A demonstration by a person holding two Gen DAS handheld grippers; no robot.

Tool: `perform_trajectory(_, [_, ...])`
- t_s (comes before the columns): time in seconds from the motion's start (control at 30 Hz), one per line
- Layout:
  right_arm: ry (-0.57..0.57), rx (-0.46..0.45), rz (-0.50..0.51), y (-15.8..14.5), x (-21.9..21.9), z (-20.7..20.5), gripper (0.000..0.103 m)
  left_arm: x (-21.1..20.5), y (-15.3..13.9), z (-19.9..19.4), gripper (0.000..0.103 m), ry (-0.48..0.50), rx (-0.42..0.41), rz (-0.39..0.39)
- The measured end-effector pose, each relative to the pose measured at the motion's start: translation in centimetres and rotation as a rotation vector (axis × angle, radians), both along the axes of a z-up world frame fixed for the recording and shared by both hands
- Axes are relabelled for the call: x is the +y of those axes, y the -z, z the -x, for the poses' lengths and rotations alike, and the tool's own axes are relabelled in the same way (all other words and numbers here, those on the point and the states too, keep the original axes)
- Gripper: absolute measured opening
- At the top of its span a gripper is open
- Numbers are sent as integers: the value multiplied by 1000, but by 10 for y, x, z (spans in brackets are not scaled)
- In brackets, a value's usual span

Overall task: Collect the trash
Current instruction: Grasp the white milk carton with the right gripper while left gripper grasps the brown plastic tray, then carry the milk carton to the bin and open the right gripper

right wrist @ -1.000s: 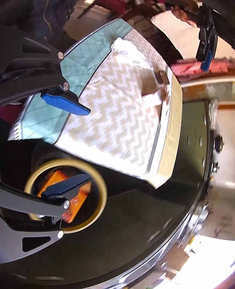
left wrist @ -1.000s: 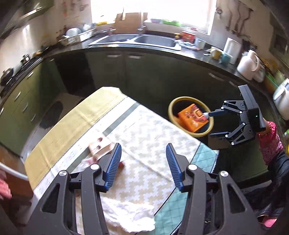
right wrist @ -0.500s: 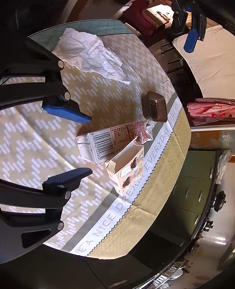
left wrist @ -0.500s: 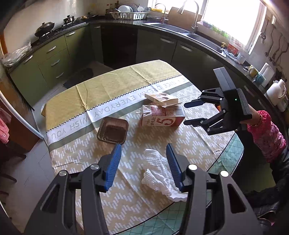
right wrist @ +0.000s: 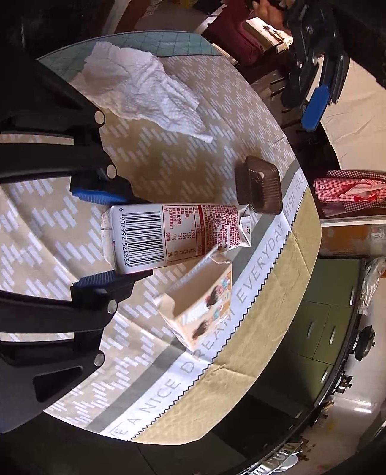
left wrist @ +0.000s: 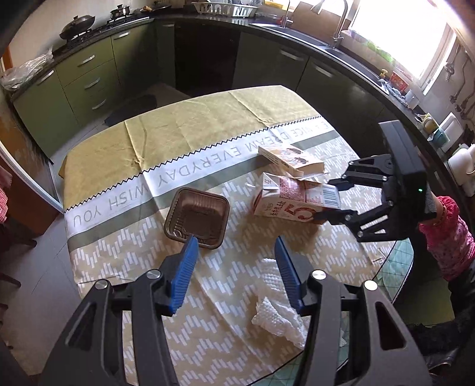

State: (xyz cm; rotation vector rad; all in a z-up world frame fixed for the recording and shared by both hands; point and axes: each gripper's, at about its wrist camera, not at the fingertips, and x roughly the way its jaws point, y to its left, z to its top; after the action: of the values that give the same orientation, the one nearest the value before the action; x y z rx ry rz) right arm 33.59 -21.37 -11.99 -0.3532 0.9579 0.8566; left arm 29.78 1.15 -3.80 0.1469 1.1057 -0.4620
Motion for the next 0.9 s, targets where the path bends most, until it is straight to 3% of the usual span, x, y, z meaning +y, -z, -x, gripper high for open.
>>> perform_trajectory(0.27, [12, -4, -2, -16, -40, 64, 38, -42, 18, -24, 53, 45, 32, -7])
perform_trajectory(0.6, [163, -19, -46, -39, -124, 110, 38, -43, 64, -60, 51, -94, 158, -183])
perform_trajectory(0.7, [194, -23, -62, -40, -136, 117, 38, -43, 74, -64, 35, -104, 193, -185])
perform_trajectory(0.8, [241, -36, -83, -44, -153, 126, 38, -44, 81, -65, 31, -106, 204, -205])
perform_trajectory(0.87, [282, -50, -96, -49, -166, 133, 38, -43, 85, -66, 25, -110, 214, -209])
perform_trajectory(0.9, [304, -54, -110, -52, -174, 137, 38, -42, 87, -66, 17, -111, 220, -207])
